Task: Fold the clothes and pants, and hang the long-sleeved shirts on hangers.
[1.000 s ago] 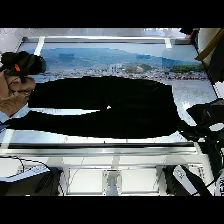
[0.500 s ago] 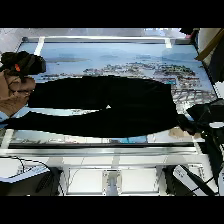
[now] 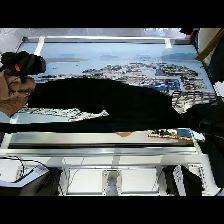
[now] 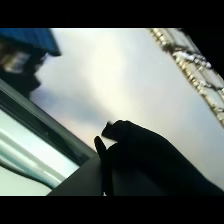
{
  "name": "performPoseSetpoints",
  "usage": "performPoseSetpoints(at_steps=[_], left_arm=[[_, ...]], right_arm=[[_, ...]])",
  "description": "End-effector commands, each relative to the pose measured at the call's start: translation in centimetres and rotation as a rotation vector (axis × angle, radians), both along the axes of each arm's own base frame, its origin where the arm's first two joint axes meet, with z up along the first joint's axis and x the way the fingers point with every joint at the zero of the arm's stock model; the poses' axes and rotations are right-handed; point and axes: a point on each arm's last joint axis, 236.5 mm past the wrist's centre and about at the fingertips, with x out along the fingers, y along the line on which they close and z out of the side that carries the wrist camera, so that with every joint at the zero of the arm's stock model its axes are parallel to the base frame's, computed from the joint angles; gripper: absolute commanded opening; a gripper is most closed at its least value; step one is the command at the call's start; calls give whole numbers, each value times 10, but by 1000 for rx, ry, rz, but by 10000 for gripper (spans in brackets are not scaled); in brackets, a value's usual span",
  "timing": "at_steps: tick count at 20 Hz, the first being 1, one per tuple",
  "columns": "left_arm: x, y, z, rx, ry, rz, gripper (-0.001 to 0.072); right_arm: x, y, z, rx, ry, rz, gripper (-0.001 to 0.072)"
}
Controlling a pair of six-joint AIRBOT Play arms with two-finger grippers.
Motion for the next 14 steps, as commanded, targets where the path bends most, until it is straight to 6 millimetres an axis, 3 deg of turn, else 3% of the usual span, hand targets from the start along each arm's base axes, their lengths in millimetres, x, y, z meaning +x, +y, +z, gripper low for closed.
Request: performPoseSetpoints(at_steps=[1,3,4,7,8,10,14], left_arm=[[27,-13,23,43,-39,-60,6],[64,-25,32,112,-90,-134,6],[89,-26,41,170,-141,-149,5],[153,-21,66,348,-273,-111,5],[170,-27,63,385,-275,-132,5],[193,-38,34,418,-187,-189,4],[213,-49,-12,422,-22,-202,5]], right_arm=[[-35,-26,41,-202,-19,-107,17],[-19,-40,67,-238,-113,-166,16],[-3,-37,72,-196,-155,-161,15],[45,-24,46,14,-164,-138,18],[59,-25,32,76,-145,-148,18],[80,-30,-2,180,-91,-182,19],[98,-34,-55,284,3,-208,19]])
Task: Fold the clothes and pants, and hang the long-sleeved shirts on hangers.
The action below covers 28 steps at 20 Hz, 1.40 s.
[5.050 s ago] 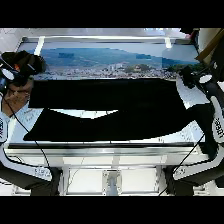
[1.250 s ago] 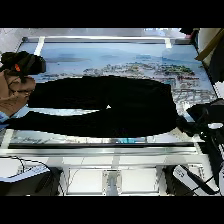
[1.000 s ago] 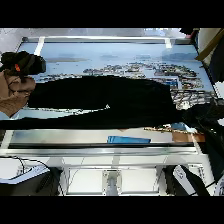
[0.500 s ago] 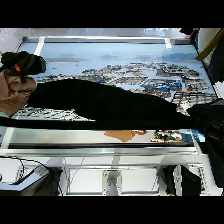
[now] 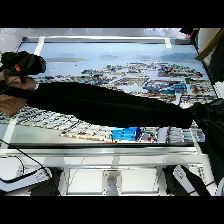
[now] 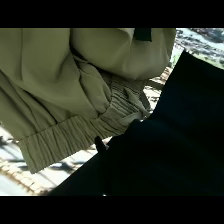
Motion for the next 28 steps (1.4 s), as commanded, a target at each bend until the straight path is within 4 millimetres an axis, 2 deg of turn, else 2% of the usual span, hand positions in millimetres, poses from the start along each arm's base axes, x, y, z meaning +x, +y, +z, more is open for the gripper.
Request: performPoseSetpoints(at_steps=[1,4,8,11,14,16,18,20,23,26,28], left_arm=[[16,-7,-26,71,124,5,5],[8,-1,-18,103,170,16,6],[-26,3,-9,121,334,28,5],[-59,13,6,174,439,54,6],[-70,10,14,170,450,60,5],[-61,7,12,177,443,38,5],[-43,2,-8,188,464,-16,5],[-21,-1,-37,196,487,-62,5],[16,5,-74,151,430,15,5],[56,10,-87,123,375,59,6],[83,4,-95,116,350,38,6]], right_arm=[[19,0,-35,86,27,0,19],[20,-3,-34,64,16,11,19],[11,9,-28,63,24,90,19],[-3,16,-1,7,-1,131,19],[-28,24,31,-84,-23,169,19],[-35,26,46,-121,-53,161,18],[-33,26,40,-106,-41,156,18],[-28,22,17,-57,2,136,18],[-8,3,-15,-6,39,40,18],[18,-4,-42,60,25,-27,18],[33,1,-64,60,39,-18,19]])
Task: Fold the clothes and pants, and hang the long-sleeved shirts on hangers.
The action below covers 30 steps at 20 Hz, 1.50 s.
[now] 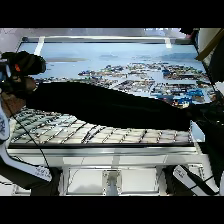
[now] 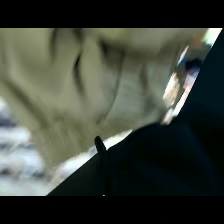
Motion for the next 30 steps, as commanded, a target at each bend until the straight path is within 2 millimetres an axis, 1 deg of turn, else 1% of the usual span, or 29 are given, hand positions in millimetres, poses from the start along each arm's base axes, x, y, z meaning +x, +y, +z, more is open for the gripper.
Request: performPoseSetpoints(at_steps=[1,2,3,4,5,6,8,11,12,14,15,17,18,19,20,21,22,23,24,25,26,27,29,30], left_arm=[[46,-9,-21,-21,-53,0,6],[54,-15,-27,-22,-51,-15,6],[63,-23,-30,-20,-62,-36,29],[73,-29,-28,-14,-91,-62,171],[84,-32,-20,-7,-142,-73,420],[92,-31,-10,-8,-195,-55,484],[99,-23,14,-19,-279,19,484],[95,-13,54,-8,-325,62,484],[94,-13,69,-2,-348,62,483],[89,-14,100,9,-397,61,483],[85,-15,117,15,-423,59,482],[77,-20,151,31,-473,38,482],[73,-23,168,33,-497,23,482],[69,-27,184,32,-522,9,482],[64,-30,199,36,-545,0,482],[61,-35,212,30,-569,-13,482],[56,-40,225,24,-596,-19,482],[53,-46,236,13,-621,-25,482],[51,-53,245,-1,-641,-35,482],[50,-59,251,-15,-658,-42,482],[49,-65,255,-31,-669,-51,482],[50,-72,258,-45,-677,-61,482],[51,-82,255,-62,-665,-73,482],[50,-87,252,-68,-653,-77,482]], right_arm=[[32,0,-35,4,-8,-38,20],[45,3,-40,-8,-30,-43,21],[57,5,-41,-21,-63,-56,56],[70,2,-36,-44,-107,-77,156],[80,-1,-29,-57,-152,-105,212],[86,-3,-22,-56,-173,-117,212],[93,-6,-9,-43,-189,-129,212],[95,-5,5,-14,-181,-112,212],[93,-2,7,-6,-167,-93,212],[83,1,5,15,-118,-70,213],[74,3,3,16,-76,-41,213],[48,-4,-2,10,18,0,215],[34,-10,-3,5,68,9,270],[19,-17,-4,4,117,5,426],[6,-21,-5,10,153,6,444],[-6,-24,-6,25,185,12,490],[-14,-25,-7,38,203,30,532],[-20,-24,-8,51,214,58,544],[-24,-24,-10,58,224,81,600],[-26,-24,-14,66,234,87,692],[-26,-25,-19,77,241,82,696],[-24,-22,-23,93,239,102,695],[-19,-15,-32,125,224,155,695],[-17,-15,-35,124,217,177,695]])
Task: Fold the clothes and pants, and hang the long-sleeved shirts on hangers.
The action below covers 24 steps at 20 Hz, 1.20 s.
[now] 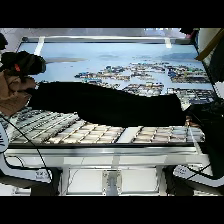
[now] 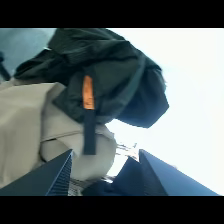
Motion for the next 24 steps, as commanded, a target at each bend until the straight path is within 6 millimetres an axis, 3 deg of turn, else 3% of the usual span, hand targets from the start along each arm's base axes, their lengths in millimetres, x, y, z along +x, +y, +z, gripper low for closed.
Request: performPoseSetpoints(at_steps=[1,8,15,19,22,24], left_arm=[[-2,-20,1,-26,9,-34,482],[-5,-28,-6,-37,44,-41,482],[-19,-28,-21,-64,124,-21,481],[-19,-30,-22,-71,125,-24,482],[-14,-44,-25,-123,118,-58,481],[-11,-55,-30,-167,116,-85,482]], right_arm=[[1,3,-13,32,-6,68,694],[32,-12,-16,81,-13,125,688],[38,-1,-53,231,11,163,663],[51,6,-58,329,-62,138,660],[60,21,-57,349,-102,187,585],[70,30,-51,366,-149,209,416]])
